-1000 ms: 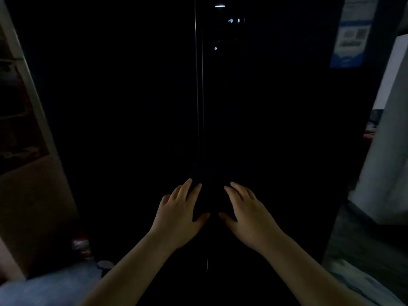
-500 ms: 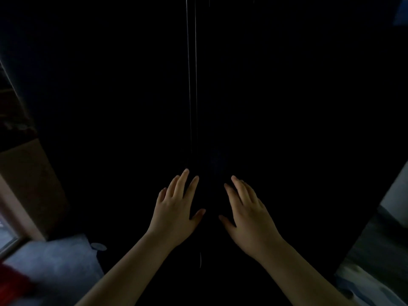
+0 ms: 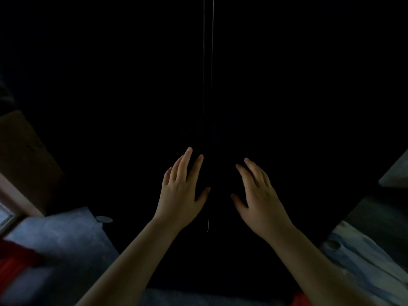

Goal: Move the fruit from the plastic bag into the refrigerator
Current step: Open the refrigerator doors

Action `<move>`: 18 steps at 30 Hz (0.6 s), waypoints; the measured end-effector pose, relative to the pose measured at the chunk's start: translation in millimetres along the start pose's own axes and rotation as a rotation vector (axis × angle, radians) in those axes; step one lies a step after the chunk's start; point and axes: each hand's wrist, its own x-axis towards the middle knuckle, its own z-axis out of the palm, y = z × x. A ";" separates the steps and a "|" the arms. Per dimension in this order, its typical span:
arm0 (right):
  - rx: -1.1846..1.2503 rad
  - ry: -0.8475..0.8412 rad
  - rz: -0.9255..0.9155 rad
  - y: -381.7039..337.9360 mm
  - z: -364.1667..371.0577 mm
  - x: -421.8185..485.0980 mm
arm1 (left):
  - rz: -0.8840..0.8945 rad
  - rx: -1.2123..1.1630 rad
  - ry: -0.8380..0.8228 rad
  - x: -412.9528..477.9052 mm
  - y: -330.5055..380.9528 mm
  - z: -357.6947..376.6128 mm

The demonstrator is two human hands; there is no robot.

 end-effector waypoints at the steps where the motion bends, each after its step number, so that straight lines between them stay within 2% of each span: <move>1: 0.035 -0.002 0.017 -2.5 7.0 -7.4 | -0.026 -0.068 -0.016 -8.7 -2.4 4.2; 4: 0.157 -0.037 0.118 -10.4 32.8 -30.6 | -0.182 -0.378 -0.094 -37.9 -10.4 23.2; 9: 0.535 -0.103 0.417 -12.6 78.9 -57.9 | -0.511 -0.922 -0.183 -75.7 -17.0 67.7; 12: 0.857 -0.087 0.685 -8.4 107.0 -65.4 | -0.763 -1.228 -0.242 -89.5 -17.9 89.3; 15: 1.167 -0.001 0.976 -0.6 137.0 -68.6 | -0.994 -1.420 -0.262 -96.9 -22.0 112.4; 18: 1.435 0.073 1.218 7.4 160.5 -66.2 | -1.309 -1.677 -0.248 -98.8 -28.1 135.9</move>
